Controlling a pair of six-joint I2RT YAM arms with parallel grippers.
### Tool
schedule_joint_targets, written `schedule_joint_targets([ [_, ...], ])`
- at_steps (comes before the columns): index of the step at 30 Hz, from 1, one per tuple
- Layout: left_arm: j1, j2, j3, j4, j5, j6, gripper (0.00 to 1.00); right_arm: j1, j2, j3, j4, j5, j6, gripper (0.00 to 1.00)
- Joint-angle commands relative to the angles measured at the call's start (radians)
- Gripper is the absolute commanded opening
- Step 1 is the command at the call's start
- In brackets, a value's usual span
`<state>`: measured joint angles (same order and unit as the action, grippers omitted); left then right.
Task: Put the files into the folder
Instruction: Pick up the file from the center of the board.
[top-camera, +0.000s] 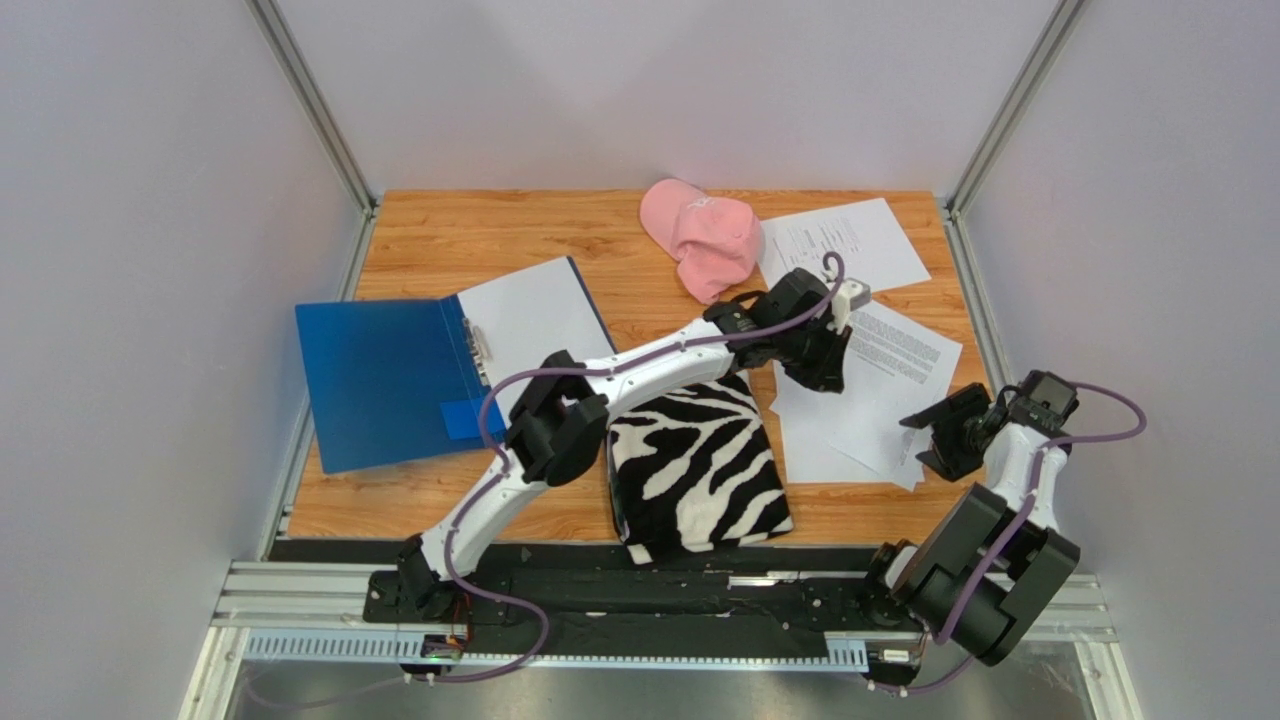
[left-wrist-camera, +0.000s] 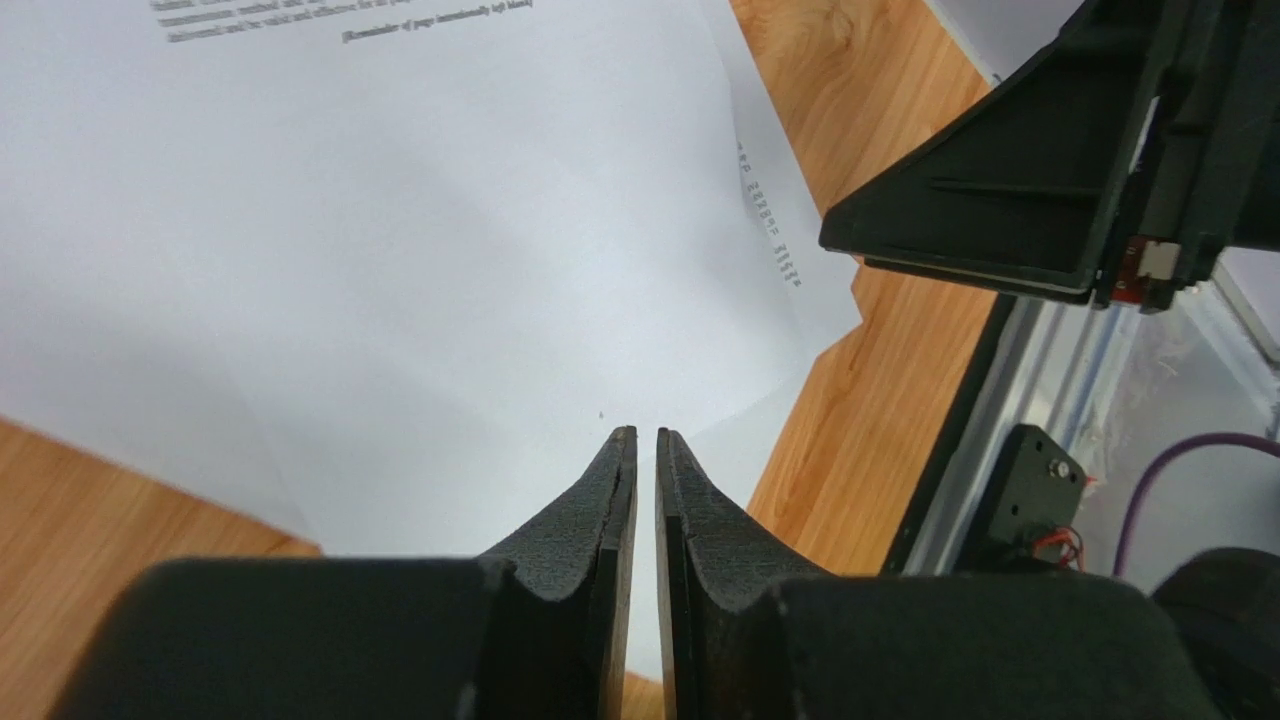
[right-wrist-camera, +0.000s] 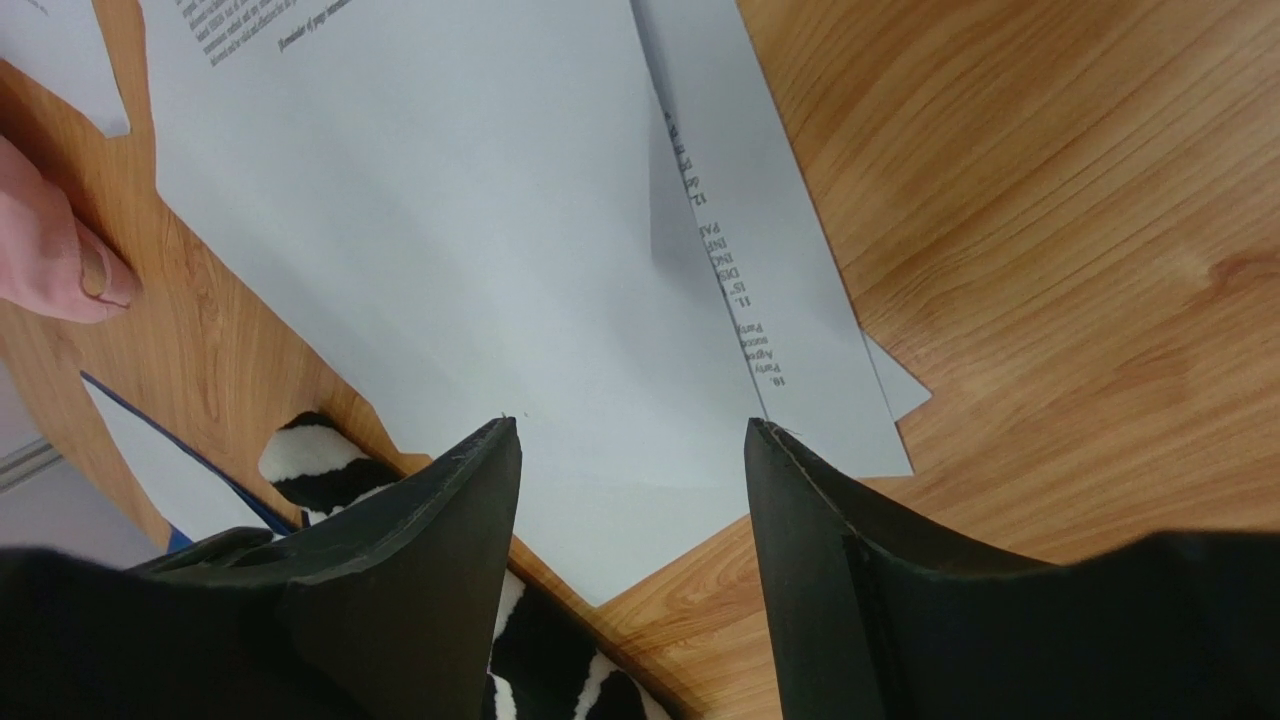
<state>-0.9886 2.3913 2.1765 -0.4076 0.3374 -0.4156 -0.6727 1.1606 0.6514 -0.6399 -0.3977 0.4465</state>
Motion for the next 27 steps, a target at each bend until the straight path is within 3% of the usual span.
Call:
schedule_joint_targets([
  [1,0.002,0.106,0.129,-0.027,-0.055,0.009,0.17,-0.034,0.062,-0.007,0.100,-0.053,-0.015,0.61],
  [11,0.005,0.166,0.134,-0.011,-0.146,-0.072,0.10,0.002,0.108,0.002,0.164,-0.015,-0.068,0.58],
  [16,0.007,0.175,0.109,-0.008,-0.126,-0.121,0.07,0.045,0.131,0.049,0.181,0.026,-0.094,0.53],
  [27,0.042,0.212,0.074,-0.010,-0.017,-0.253,0.03,0.120,0.252,0.145,0.235,0.190,-0.100,0.54],
])
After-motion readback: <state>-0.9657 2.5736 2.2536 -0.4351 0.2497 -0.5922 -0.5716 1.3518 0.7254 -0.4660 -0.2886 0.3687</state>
